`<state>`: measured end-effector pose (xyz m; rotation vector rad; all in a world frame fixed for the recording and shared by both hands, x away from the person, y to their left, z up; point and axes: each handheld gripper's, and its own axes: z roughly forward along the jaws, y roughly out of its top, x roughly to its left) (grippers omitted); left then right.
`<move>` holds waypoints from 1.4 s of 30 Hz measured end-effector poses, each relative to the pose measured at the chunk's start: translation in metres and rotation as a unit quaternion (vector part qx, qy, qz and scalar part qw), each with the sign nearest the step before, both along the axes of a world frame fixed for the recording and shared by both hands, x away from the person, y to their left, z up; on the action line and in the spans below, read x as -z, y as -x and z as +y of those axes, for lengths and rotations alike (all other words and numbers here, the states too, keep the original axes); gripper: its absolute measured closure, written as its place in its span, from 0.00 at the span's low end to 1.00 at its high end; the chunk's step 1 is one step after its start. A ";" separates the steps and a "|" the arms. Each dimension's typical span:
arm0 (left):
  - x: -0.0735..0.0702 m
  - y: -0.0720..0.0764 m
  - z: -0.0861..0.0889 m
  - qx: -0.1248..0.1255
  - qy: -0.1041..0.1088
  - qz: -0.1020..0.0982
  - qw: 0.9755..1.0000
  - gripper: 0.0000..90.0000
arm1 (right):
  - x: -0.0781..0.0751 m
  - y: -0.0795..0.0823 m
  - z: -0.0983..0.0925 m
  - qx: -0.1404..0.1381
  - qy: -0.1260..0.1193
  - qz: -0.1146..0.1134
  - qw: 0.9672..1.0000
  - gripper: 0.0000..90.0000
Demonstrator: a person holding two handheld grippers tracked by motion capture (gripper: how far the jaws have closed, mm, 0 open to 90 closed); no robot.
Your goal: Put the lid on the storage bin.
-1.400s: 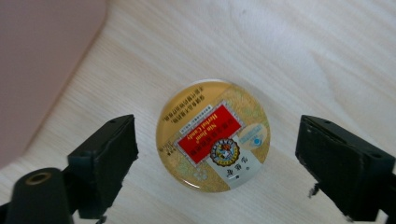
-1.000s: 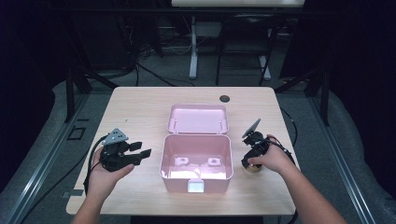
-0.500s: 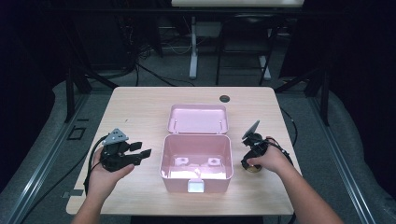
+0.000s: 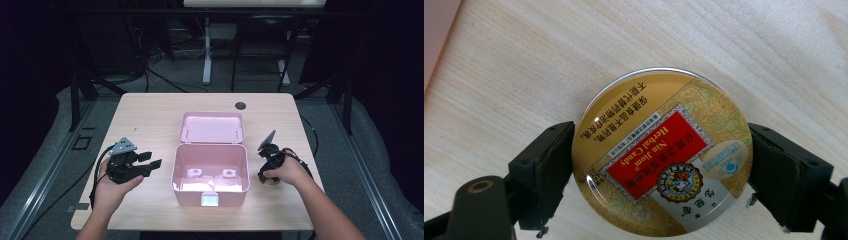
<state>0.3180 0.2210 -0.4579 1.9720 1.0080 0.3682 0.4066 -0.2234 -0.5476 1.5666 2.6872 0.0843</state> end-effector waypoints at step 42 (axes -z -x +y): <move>0.001 0.000 -0.002 0.001 0.003 0.000 1.000 0.55 | -0.031 0.006 0.005 -0.024 -0.015 -0.024 0.999 0.22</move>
